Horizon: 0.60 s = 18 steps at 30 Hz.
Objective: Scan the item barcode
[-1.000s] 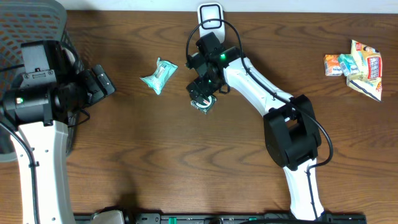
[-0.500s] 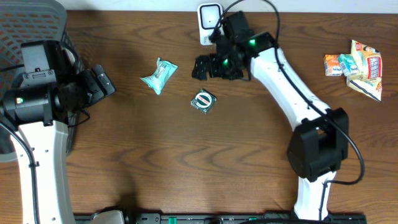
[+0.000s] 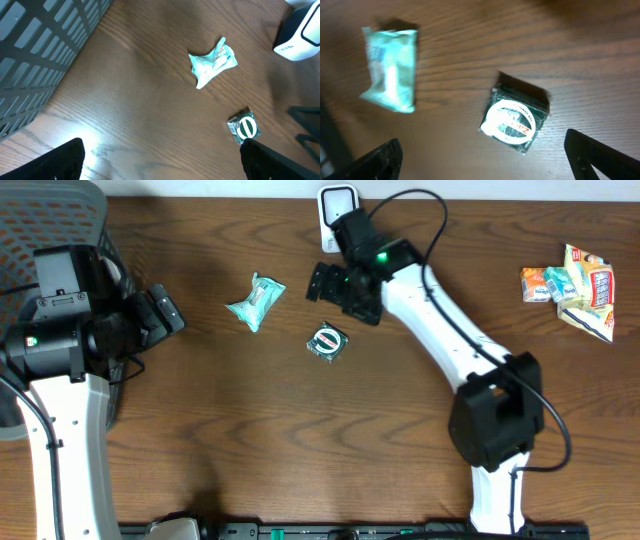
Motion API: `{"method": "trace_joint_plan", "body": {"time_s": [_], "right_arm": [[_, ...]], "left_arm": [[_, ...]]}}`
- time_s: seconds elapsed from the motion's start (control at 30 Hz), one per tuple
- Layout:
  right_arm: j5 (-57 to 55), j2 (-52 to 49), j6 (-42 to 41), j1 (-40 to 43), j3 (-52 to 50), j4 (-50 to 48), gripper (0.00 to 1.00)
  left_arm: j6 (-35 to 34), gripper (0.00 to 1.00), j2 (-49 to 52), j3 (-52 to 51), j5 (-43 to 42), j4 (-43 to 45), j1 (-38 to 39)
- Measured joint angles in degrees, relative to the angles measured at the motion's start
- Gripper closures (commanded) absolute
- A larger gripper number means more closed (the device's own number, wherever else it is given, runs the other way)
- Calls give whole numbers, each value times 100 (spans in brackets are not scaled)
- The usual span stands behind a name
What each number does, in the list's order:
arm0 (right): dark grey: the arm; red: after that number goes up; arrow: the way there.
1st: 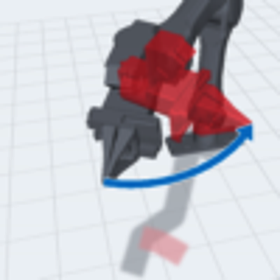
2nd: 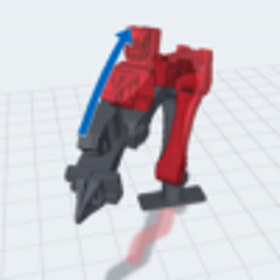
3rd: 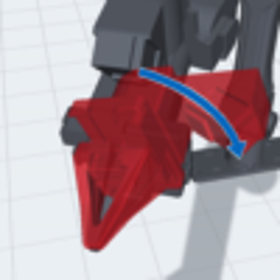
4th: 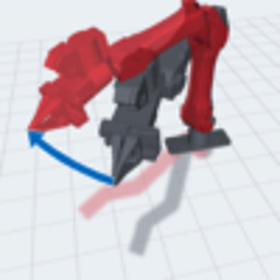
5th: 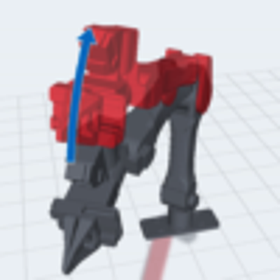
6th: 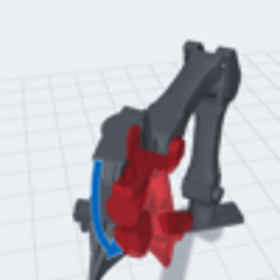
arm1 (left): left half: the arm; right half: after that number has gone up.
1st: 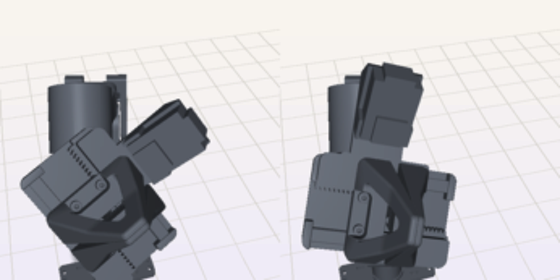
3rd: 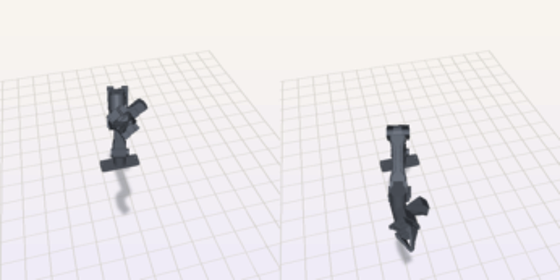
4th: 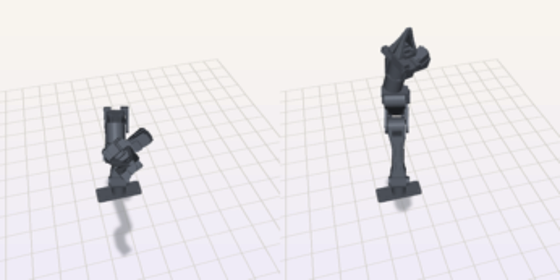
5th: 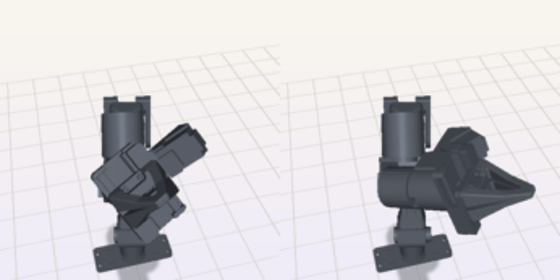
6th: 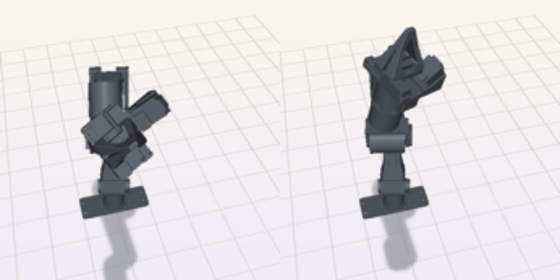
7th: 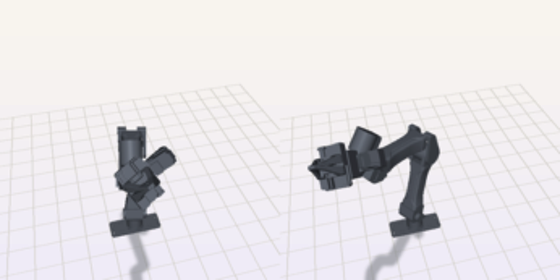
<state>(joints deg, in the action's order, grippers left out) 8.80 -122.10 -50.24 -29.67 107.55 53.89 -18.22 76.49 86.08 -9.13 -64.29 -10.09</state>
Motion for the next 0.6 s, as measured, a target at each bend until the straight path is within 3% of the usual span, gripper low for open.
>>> {"method": "trace_joint_plan", "body": {"time_s": [0.27, 0.6], "right_arm": [[-208, -680, -817, -251, -7, 57, 3], [-407, -702, -966, -278, -4, 389, 1]], "left_arm": [[0, 2, 2, 0, 2, 2, 0], [0, 3, 0, 0, 0, 2, 0]]}}
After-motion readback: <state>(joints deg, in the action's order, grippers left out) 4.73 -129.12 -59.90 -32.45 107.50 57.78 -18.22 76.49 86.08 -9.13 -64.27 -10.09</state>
